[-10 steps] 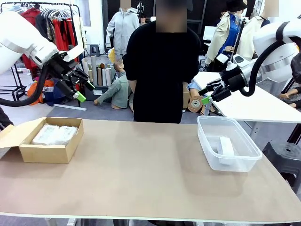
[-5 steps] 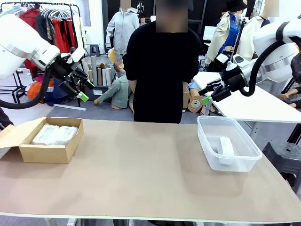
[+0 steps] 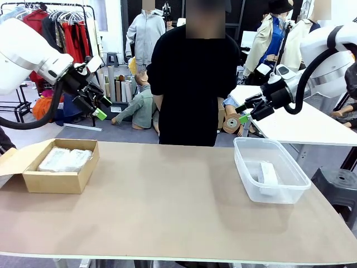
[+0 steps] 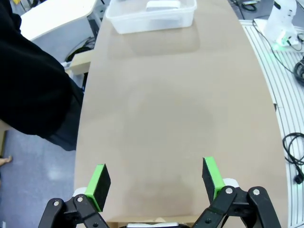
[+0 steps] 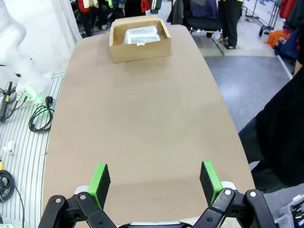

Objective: Separate and place wrapped and unwrapped clocks.
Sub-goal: If the picked Digital clock is wrapped, place it in the Package Box ; if not, place it in the Organizing box.

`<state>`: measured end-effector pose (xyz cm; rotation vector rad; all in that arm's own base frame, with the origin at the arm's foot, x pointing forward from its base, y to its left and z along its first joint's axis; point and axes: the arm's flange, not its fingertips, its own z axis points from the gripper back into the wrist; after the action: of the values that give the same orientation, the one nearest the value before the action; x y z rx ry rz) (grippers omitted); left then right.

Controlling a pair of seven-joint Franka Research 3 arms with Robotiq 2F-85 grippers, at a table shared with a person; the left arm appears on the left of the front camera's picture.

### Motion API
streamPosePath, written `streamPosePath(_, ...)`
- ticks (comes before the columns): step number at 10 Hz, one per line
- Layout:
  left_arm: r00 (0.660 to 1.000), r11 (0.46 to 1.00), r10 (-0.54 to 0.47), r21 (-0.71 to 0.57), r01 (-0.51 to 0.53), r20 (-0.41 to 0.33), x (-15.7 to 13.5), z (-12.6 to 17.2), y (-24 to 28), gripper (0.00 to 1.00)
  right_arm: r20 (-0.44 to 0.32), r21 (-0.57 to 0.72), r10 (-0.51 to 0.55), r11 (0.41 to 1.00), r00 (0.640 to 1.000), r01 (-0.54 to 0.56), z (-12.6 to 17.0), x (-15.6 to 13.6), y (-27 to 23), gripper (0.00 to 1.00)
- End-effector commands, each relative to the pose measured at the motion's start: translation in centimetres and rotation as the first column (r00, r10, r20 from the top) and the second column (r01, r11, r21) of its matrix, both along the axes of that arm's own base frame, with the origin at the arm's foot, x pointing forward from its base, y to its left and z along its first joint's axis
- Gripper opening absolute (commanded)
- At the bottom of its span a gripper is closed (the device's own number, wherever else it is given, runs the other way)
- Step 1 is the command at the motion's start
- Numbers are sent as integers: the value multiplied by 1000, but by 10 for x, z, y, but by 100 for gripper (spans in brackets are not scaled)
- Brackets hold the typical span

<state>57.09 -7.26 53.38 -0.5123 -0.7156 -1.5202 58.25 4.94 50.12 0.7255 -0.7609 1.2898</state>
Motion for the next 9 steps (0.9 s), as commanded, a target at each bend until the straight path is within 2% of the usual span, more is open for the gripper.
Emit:
streamPosePath(1,999,999,8,-32,-9,-31,4,3,-1,100,8,-7,3,1000,1000,-3,2,0,0,100)
streamPosePath(2,1000,1000,0,0,0,0,0,0,0,100,8,-7,3,1000,1000,-3,2,0,0,100)
streamPosePath(9,1000,1000,0,0,0,0,0,0,0,100,8,-7,3,1000,1000,-3,2,0,0,100)
